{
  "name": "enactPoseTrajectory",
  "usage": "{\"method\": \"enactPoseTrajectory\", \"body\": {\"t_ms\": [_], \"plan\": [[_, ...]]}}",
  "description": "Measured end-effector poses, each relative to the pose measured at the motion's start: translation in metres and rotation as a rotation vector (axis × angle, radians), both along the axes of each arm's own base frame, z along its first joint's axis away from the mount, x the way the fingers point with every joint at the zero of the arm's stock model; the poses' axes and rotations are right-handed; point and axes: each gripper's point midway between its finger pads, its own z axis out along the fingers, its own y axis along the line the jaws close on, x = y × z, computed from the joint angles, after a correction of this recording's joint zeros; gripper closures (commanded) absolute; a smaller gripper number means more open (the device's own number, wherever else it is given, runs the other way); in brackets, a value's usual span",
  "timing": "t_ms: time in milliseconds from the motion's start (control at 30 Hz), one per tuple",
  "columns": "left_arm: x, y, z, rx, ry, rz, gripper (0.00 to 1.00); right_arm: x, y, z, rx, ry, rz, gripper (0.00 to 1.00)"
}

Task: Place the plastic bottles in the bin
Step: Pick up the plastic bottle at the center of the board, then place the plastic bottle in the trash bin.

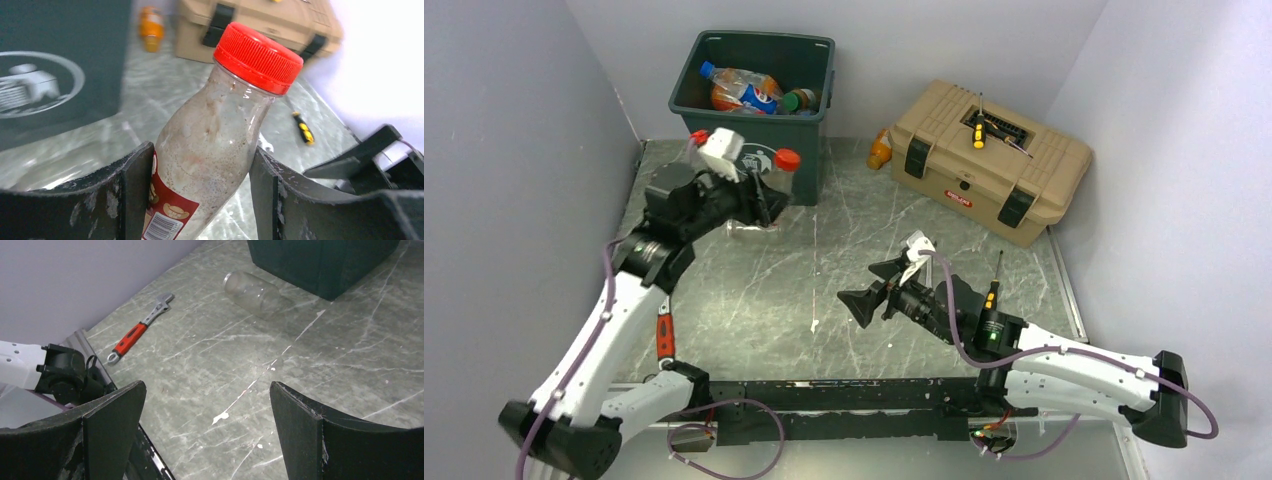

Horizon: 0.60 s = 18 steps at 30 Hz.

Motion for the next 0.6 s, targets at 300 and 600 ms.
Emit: {"method": "enactPoseTrajectory", "body": {"t_ms": [300,600], "plan": [[-0.006,-0.079,0.005,-0.424,-0.078,-0.405,1.0,0.005,0.006,0.042,0.136,-0.09,-0.006,0.0],[-0.038,-0.103,0.051,-0.809,-0.064,-0.637,1.0,0.006,0.024,0.084,0.218,-0.128,0.031,0.0]]}}
